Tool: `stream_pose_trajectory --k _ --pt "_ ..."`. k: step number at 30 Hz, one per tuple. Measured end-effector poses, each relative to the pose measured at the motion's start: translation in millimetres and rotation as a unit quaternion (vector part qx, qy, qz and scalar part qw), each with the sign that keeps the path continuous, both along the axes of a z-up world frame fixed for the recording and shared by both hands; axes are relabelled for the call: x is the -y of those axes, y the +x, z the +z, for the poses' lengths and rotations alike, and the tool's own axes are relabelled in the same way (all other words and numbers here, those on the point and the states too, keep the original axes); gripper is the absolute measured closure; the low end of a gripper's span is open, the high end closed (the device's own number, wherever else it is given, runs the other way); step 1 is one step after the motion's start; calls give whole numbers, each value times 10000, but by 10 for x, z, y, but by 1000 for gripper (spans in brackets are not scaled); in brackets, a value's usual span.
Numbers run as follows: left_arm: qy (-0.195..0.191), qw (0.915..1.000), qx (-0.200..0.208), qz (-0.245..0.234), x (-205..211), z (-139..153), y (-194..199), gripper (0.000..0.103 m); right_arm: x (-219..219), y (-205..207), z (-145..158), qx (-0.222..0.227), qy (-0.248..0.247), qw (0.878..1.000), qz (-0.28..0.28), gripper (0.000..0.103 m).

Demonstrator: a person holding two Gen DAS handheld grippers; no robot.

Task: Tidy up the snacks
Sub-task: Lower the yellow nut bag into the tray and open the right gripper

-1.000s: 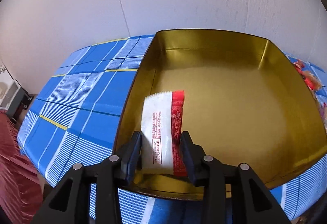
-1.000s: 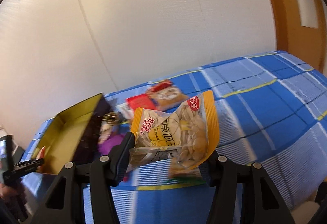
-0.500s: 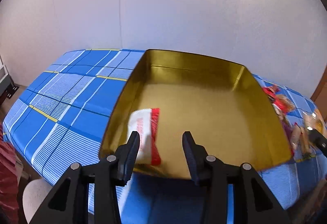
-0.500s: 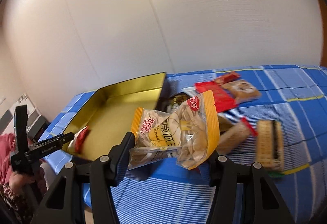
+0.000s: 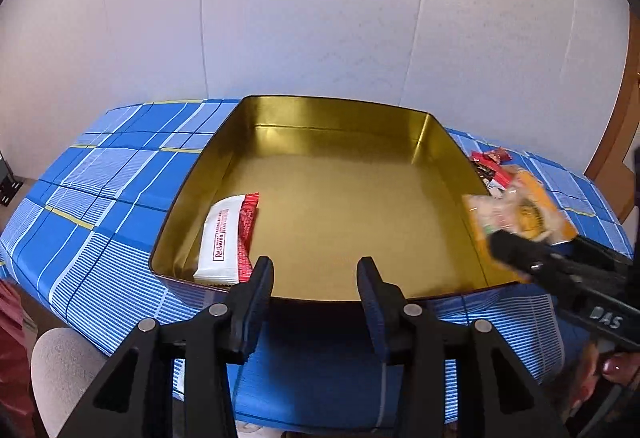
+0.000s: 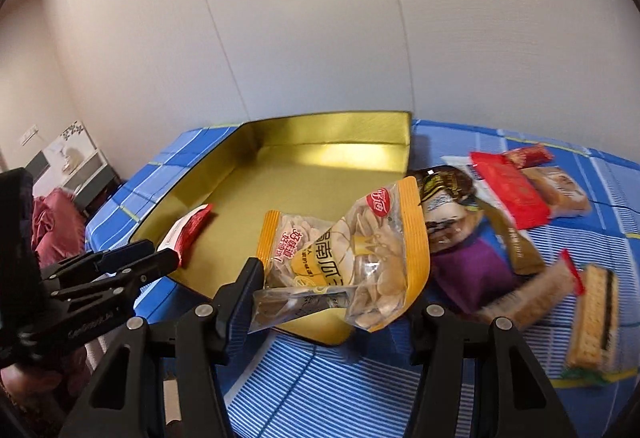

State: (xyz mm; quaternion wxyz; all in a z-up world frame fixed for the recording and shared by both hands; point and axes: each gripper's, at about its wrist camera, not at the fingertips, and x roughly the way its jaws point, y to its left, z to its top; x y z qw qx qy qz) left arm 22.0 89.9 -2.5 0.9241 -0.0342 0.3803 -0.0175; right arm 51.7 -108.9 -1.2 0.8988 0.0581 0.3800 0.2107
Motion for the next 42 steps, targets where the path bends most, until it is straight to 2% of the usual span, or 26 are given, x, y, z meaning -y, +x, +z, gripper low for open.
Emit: stream_pose_trajectory --k 9,15,18,22,29,35,42 --pt "-111 9999 32 52 -1 25 -36 59 -182 116 -46 -166 -577 9958 685 43" --pt "-164 9998 -68 -7 24 -2 -34 59 -14 104 -19 -150 -5 9990 410 41" --pt "-183 9998 -60 -47 50 -7 -54 59 38 33 9 -39 85 9996 279 41" --pt "-233 9996 -29 -176 112 0 -95 59 203 -100 33 70 84 9999 -41 41" --pt "-447 9969 -56 -648 301 -10 -150 59 688 -238 10 -110 243 9955 -914 41" --pt "-339 9935 -48 -1083 519 -3 -229 59 1170 -340 -69 -364 368 9838 -1717 41" --pt "-210 9901 -79 -1387 700 -19 -294 59 1631 -507 -184 -483 119 9673 -2488 41"
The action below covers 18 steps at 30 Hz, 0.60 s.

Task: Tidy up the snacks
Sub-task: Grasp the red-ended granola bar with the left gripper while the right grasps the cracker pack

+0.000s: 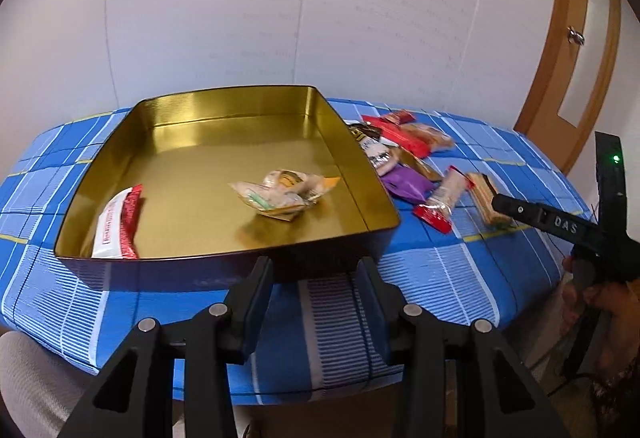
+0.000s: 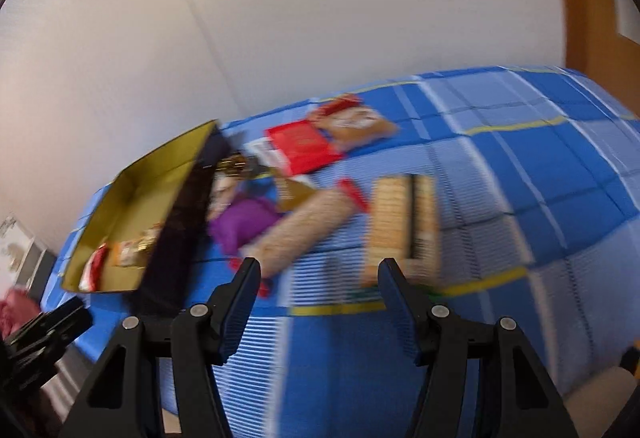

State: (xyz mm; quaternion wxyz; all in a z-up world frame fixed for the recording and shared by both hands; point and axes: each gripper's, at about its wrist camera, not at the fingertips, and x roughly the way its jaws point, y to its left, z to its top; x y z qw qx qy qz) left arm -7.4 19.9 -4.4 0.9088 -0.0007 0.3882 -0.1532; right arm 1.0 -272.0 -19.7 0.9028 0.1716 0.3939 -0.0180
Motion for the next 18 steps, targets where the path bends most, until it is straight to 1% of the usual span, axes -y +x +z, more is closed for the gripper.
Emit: stream_pose_trajectory --k 3,6,10,13,18 --pt "39 10000 4 -68 32 2 -8 59 229 8 -33 -36 -79 9993 -366 41" --pt "73 9999 14 -112 59 10 -15 59 323 104 -57 -106 -135 9989 -434 42" --pt "184 9996 13 -234 132 11 -25 59 360 302 -134 -307 -289 9985 -350 48" --pt "273 9990 25 -345 193 15 -31 59 301 398 -185 -352 -340 9985 -224 50" --pt "377 9981 -7 -481 274 8 -40 59 174 465 -226 -415 -755 9962 -123 55"
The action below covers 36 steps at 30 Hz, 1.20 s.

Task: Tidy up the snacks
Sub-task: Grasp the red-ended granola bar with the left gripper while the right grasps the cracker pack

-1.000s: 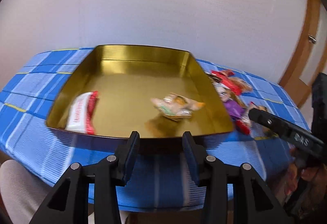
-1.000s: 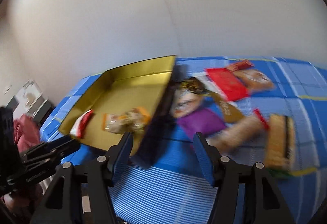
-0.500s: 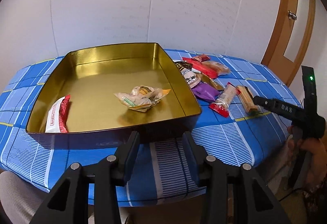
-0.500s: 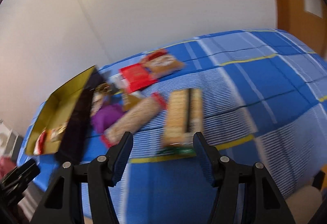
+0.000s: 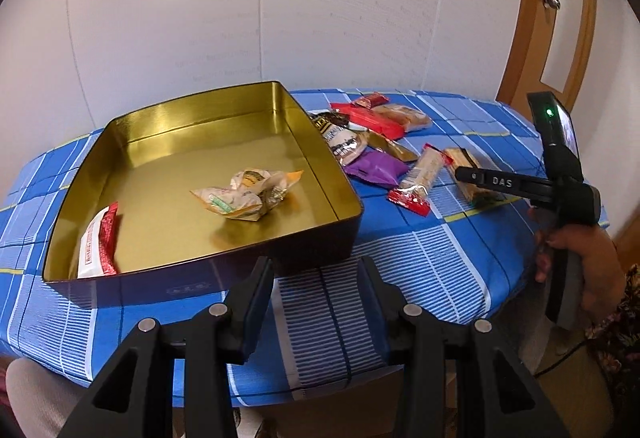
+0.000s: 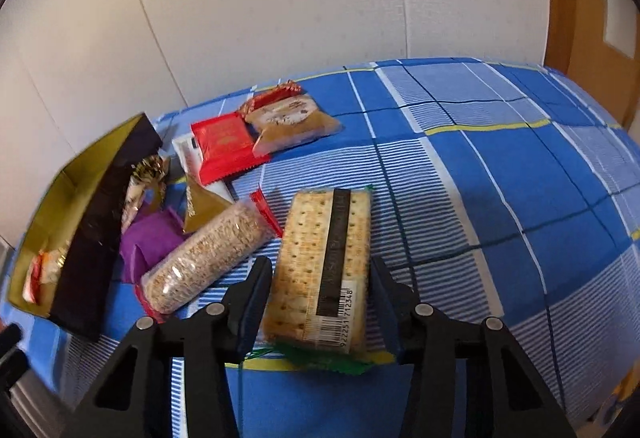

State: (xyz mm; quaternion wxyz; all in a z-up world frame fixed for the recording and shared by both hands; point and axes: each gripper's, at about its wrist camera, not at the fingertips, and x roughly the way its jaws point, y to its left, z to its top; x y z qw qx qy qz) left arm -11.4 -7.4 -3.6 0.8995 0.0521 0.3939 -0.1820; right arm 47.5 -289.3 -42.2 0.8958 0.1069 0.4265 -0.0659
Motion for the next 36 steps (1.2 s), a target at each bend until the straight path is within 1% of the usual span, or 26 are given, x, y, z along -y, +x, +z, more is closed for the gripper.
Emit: stream_pose_trajectory --k 5,10,12,14,18,21,25,29,31,34,36 --pt "116 9998 -35 -167 120 -5 7 59 51 -39 -8 34 -120 9998 -143 56" --pt "165 9993 -44 -343 282 29 44 59 274 -151 -14 72 -295 9970 -709 56" --pt "183 9989 -80 -419 376 41 88 59 367 -190 -22 91 -247 9958 -881 56" --pt "160 9986 -111 -497 471 53 137 59 403 -207 -24 133 -145 9958 -894 56" --pt "224 9974 -139 -665 681 75 217 59 345 -183 -33 104 -358 9959 -828 53" --pt "267 9964 -206 -784 847 79 302 59 356 -172 -37 121 -332 9959 -835 55" --pt "474 9938 -283 -969 1091 24 417 59 427 -208 -40 112 -397 9928 -1127 56" --pt "629 9908 -424 -1120 1307 -64 531 59 580 -263 -28 200 -145 9890 -1458 56" --pt "653 9896 -525 -1170 1428 -110 635 59 583 -259 -28 206 -142 9889 -1467 56" --pt "650 9894 -661 -1119 1560 -163 843 59 570 -248 -32 195 -206 9890 -1452 56" --pt "581 9889 -729 -1158 1621 -181 946 59 570 -251 -34 197 -206 9890 -1451 56"
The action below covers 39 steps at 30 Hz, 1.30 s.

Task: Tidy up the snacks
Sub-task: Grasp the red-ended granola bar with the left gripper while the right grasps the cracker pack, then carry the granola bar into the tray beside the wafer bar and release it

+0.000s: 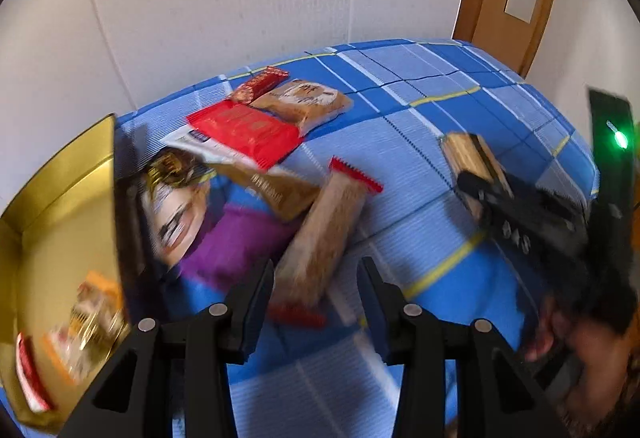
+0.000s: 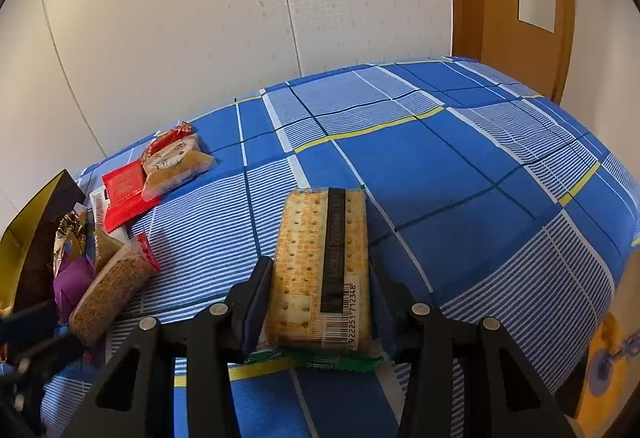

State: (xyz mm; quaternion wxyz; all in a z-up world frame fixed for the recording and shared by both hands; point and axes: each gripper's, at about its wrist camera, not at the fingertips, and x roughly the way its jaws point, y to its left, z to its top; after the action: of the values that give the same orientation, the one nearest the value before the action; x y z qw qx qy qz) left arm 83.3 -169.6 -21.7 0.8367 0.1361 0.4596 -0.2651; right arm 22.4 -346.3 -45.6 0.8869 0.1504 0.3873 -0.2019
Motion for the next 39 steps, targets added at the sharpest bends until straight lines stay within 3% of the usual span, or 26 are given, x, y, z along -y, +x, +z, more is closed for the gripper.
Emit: stream_pose_trajectory --k 3,5,13,17,21,24,29,35,39 --pt "169 9995 12 -271 135 -68 87 61 3 -2 1 1 6 10000 -3 56" --pt "368 9985 34 -415 188 -134 103 70 4 -5 2 17 32 10000 -8 56" --pt "-33 9994 -222 -263 158 -127 13 70 18 -14 2 62 110 9999 -31 56" --pt "-2 9990 -426 -159 227 -174 124 70 13 -11 2 57 93 9999 -28 55" --pt "293 9987 -192 -383 314 -245 86 71 4 -6 0 43 52 10000 -20 55" --pt "274 9982 -62 -531 315 -244 16 73 7 -8 1 45 46 10000 -15 56" --pt "43 9994 -139 -303 157 -243 -72 73 0 -5 1 33 1 10000 -5 55" --pt "-530 9983 -258 8 -94 -205 -165 73 -17 3 -2 12 -82 10000 5 55" --pt "-824 9965 -76 121 -248 -115 -282 73 -30 6 -5 1 -134 9999 9 55"
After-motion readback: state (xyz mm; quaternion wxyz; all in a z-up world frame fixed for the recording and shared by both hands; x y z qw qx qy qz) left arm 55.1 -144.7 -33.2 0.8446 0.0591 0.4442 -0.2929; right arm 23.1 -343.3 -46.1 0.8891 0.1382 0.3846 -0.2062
